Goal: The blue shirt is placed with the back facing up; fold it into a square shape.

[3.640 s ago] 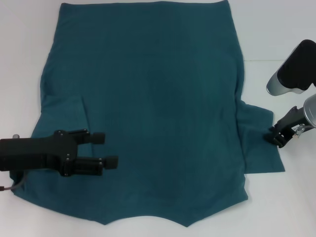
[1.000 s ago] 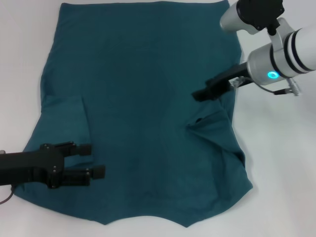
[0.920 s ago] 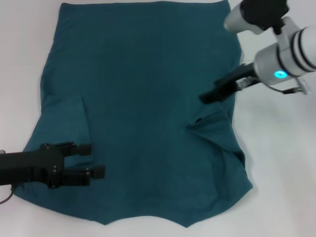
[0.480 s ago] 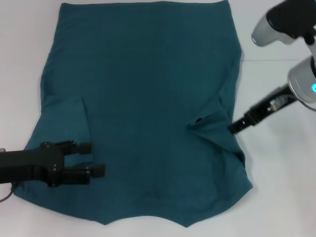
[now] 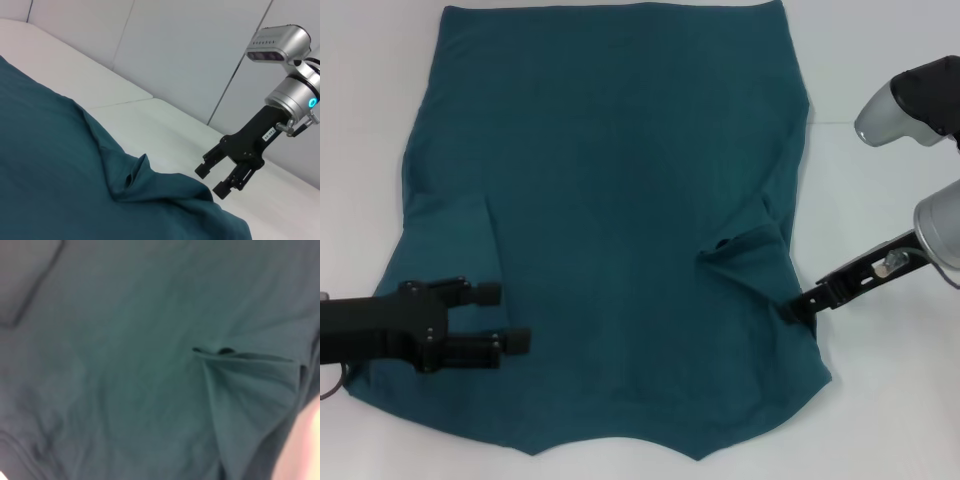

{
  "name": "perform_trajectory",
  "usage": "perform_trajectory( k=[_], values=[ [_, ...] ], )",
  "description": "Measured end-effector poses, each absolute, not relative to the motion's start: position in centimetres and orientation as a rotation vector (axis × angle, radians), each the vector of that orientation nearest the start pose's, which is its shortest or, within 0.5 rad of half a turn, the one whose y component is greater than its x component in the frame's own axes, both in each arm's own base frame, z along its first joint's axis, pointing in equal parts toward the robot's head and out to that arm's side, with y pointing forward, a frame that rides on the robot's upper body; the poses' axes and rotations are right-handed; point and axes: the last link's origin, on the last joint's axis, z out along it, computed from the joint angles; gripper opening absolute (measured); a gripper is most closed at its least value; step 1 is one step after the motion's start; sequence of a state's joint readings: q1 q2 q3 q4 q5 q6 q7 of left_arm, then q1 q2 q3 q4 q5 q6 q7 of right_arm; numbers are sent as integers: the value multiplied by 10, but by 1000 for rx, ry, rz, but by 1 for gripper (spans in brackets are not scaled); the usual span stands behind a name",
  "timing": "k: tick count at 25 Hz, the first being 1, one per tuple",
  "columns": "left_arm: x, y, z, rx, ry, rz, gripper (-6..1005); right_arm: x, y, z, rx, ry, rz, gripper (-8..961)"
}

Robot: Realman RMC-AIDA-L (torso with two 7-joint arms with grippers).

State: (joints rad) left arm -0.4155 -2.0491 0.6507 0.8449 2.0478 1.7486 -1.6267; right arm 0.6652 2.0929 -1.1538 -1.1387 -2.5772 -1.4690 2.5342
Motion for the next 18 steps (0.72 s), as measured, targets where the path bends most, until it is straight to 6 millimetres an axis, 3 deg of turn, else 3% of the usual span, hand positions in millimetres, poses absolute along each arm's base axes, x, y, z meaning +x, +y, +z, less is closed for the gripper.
perform_trajectory(
  k=[11, 18],
  values=[
    [-283, 297, 38, -2747, -881, -652, 947, 217, 385, -22, -2514, 1221, -173, 821],
    [-285, 295, 37, -2742, -894, -650, 947, 219, 389, -26, -2499, 1211, -135, 652]
  ],
)
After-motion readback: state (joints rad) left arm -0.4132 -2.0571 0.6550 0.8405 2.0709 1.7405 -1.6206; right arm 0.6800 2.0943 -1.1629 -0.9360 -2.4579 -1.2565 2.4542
